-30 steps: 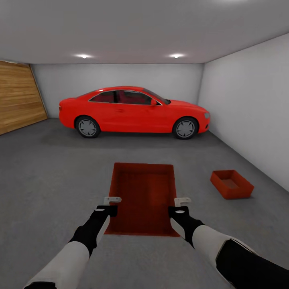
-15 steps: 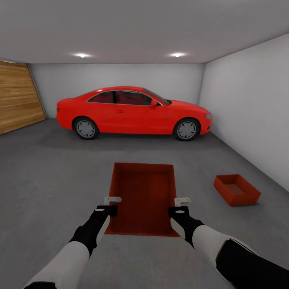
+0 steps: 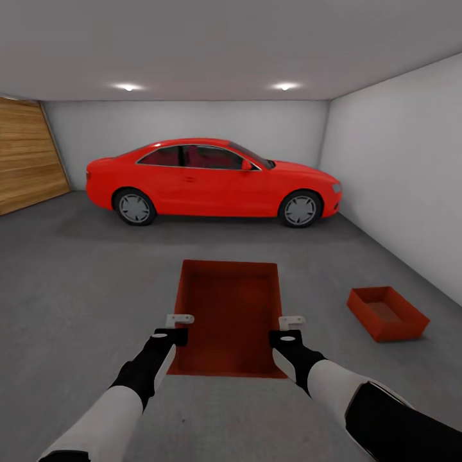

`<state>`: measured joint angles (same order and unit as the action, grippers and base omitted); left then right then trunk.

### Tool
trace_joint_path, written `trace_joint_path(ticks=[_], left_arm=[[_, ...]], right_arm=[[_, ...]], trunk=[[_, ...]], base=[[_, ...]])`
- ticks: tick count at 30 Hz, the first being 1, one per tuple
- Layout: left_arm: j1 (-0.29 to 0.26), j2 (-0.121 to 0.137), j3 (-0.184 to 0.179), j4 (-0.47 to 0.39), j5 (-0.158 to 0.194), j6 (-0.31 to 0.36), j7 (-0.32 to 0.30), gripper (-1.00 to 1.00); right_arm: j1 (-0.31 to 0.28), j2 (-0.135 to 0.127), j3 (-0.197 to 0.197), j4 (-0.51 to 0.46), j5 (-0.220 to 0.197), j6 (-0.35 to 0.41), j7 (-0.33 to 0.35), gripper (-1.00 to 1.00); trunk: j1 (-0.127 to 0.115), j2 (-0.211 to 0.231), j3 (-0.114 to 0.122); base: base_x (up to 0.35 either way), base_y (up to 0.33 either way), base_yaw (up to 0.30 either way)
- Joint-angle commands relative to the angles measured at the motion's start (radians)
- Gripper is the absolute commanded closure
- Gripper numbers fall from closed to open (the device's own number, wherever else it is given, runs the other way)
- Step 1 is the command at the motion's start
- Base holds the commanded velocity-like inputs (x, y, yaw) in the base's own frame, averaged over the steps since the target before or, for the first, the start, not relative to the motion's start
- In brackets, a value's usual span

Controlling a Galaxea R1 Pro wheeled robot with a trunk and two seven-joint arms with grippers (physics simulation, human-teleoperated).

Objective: Move the two storage containers from the living room to the garage. In the garage, place one container on the floor and stack the other container on top of it (either order is fine).

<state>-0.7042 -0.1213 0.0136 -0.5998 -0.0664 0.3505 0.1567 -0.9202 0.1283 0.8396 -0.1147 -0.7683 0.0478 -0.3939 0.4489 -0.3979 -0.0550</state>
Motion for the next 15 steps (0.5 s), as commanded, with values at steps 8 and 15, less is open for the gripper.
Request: trace_joint_path(ticks=[8,15], left_arm=[[0.0,-0.011,0.0,0.002,-0.004,0.007,0.001,1.0],[0.0,-0.011,0.0,0.002,-0.004,0.007,0.001,1.0]], right_arm=[[-0.002,0.001,0.015,-0.017,0.022,0.001,-0.002,1.0],[-0.002,0.001,0.015,-0.017,0.023,0.001,-0.002,1.0]], trunk=[[0.001,-0.002,-0.002],[0.001,-0.002,-0.002]], base=[[0.322,0.0,0.0],[0.322,0.0,0.0]])
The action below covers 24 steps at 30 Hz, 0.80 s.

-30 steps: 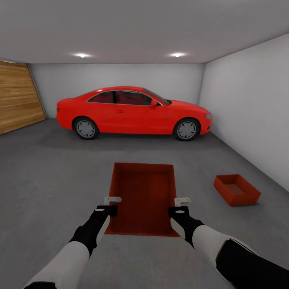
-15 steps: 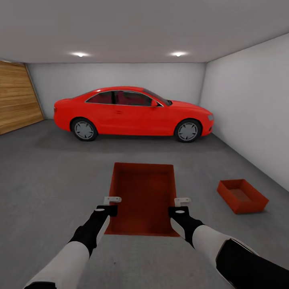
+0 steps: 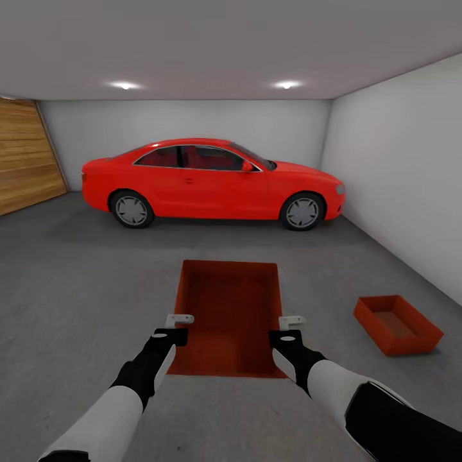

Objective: Move the two storage containers from the living room to the garage. In the garage, place one container on the floor and stack the other container on top of it (either order is fine).

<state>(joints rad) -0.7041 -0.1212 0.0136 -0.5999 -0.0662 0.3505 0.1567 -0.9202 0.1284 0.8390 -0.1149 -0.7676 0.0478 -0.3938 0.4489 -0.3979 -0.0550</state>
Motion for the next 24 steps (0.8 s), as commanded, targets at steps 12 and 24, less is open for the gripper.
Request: trace_joint_path(ticks=[12,24], left_arm=[[0.0,-0.011,0.0,0.002,-0.004,0.007,0.0,1.0],[0.0,-0.011,0.0,0.002,-0.004,0.007,-0.002,1.0]], right_arm=[[-0.002,0.001,0.016,-0.017,0.022,0.001,-0.002,1.0],[-0.002,0.001,0.015,-0.017,0.022,0.001,-0.002,1.0]], trunk=[[0.001,-0.002,-0.002],[0.001,-0.002,-0.002]], base=[[0.322,0.0,0.0],[0.322,0.0,0.0]])
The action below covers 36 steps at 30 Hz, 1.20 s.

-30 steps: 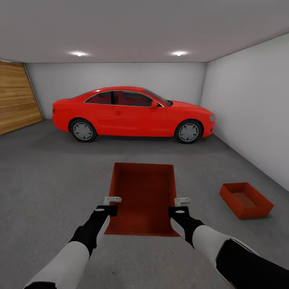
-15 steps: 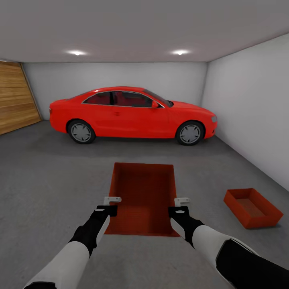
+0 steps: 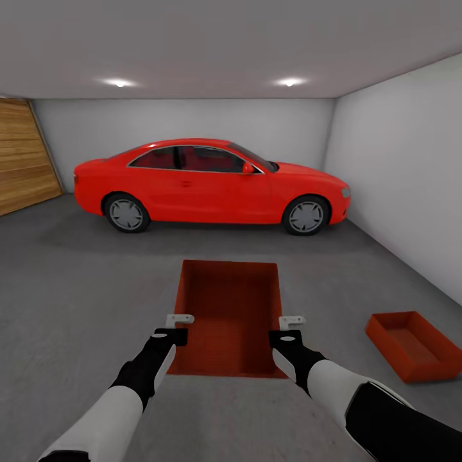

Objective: Move the two storage containers from the living room to the garage. In the garage, place one container on the floor and stack the other container on top of it (either order is fine).

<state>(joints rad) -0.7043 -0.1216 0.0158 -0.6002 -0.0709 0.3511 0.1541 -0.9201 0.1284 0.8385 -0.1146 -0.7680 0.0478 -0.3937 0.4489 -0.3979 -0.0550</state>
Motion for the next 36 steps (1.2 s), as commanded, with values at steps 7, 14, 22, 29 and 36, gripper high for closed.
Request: trace_joint_path(ticks=[7,14,22,29,36], left_arm=[[0.0,-0.01,-0.002,0.002,0.0,0.006,0.001,1.0],[0.0,-0.01,-0.002,0.002,0.001,0.006,0.001,1.0],[0.0,-0.01,-0.002,0.002,0.001,0.006,0.001,1.0],[0.0,-0.01,-0.002,0.002,0.001,0.006,0.001,1.0],[0.0,-0.01,-0.002,0.002,0.001,0.006,0.001,1.0]], right_arm=[[-0.002,0.0,0.016,-0.017,0.022,0.001,-0.002,1.0],[-0.002,0.0,0.016,-0.017,0.022,0.001,-0.002,1.0],[-0.002,0.0,0.016,-0.017,0.022,0.001,-0.002,1.0],[-0.002,0.0,0.016,-0.017,0.022,0.001,-0.003,1.0],[-0.002,0.0,0.017,-0.017,0.022,0.001,-0.01,1.0]], trunk=[[0.001,-0.002,-0.002],[0.001,-0.002,-0.002],[0.001,-0.002,-0.002],[0.001,-0.002,-0.002],[0.001,-0.002,-0.002]], base=[[0.322,0.0,0.0],[0.322,0.0,0.0],[0.322,0.0,0.0],[0.322,0.0,0.0],[0.322,0.0,-0.137]])
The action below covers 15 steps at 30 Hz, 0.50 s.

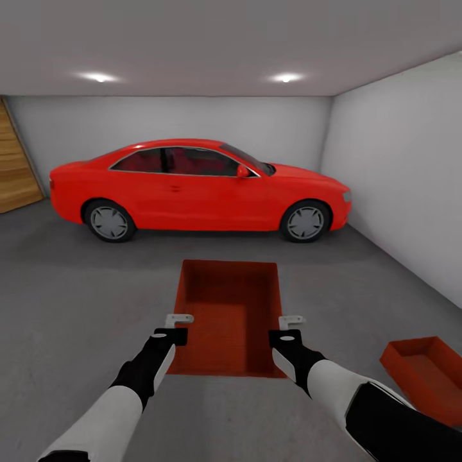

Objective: Move the two storage containers from the living room to the garage. In the garage, place one container on the floor and stack the other container on top of it (either order is fine).

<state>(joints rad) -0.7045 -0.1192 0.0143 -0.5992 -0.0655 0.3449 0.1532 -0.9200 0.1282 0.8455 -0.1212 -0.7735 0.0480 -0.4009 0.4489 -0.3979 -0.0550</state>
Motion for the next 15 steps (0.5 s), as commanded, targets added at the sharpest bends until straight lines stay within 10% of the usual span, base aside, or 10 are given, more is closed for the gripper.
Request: trace_joint_path(ticks=[1,15], left_arm=[[0.0,-0.013,-0.001,0.001,-0.004,0.013,0.002,1.0],[0.0,-0.017,-0.001,0.009,-0.006,0.013,0.0,1.0]], right_arm=[[-0.002,0.001,0.01,-0.011,0.028,0.001,-0.002,1.0],[-0.002,0.001,0.01,-0.011,0.028,0.001,-0.003,1.0]], trunk=[[0.001,-0.002,-0.002],[0.001,-0.002,-0.002]], base=[[0.322,0.0,-0.245],[0.322,0.0,-0.249]])
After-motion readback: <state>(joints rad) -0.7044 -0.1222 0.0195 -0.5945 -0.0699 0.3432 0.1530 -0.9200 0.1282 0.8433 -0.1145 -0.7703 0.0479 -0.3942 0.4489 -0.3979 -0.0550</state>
